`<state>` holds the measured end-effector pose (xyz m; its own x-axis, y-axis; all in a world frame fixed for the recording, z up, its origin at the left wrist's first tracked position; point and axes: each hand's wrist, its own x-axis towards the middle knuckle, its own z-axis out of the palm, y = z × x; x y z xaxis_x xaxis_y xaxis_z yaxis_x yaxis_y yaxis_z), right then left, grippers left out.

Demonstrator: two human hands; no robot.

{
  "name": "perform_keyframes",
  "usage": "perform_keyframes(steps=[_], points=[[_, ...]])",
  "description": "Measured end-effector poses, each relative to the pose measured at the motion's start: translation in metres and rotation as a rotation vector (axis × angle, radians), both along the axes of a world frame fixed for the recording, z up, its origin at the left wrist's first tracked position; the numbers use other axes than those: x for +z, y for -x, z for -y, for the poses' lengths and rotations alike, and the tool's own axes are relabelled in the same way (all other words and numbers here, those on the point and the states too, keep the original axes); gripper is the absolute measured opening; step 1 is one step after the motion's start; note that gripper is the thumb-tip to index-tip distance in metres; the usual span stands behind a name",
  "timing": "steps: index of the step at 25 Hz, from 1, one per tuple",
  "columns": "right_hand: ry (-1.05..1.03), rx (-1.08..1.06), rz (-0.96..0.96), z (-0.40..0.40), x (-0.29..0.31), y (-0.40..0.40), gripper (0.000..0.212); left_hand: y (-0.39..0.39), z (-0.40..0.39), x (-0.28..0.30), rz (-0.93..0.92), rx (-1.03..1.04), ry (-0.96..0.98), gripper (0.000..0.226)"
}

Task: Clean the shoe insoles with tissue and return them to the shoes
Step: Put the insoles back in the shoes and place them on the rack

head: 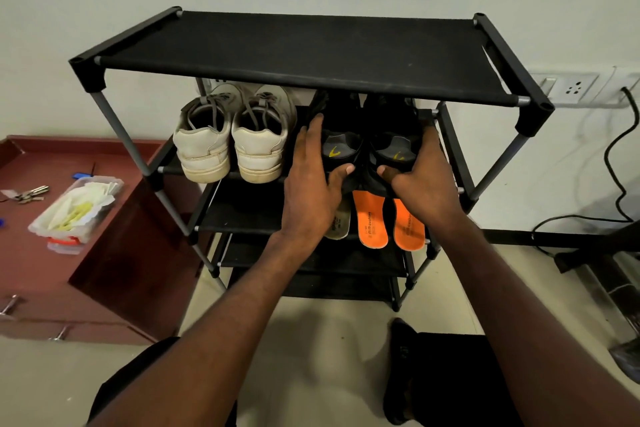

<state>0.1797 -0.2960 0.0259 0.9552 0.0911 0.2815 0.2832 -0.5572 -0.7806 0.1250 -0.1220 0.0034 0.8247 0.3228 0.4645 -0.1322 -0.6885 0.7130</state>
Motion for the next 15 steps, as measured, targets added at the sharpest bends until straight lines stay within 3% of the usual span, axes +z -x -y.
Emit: perform_keyframes(steps=[3,8,12,15], points=[[0.062,-0.153,0.141,-0.012,0.005,0.016,0.093,0.021,-0.001,0.006,0.086,0.077,-0.021,0.074],[0.005,-0.093,0.478,-0.059,-0.001,0.104,0.068,0.09,-0.035,0.013,0.203,0.154,-0.06,0.047],[0.124,-0.08,0.508,-0.097,-0.001,0.131,0.057,0.168,-0.08,-0.005,0.122,0.266,-0.084,0.039],[0.069,0.107,0.549,-0.126,0.004,0.15,0.048,0.223,-0.113,0.0,0.006,0.339,-0.119,0.033]])
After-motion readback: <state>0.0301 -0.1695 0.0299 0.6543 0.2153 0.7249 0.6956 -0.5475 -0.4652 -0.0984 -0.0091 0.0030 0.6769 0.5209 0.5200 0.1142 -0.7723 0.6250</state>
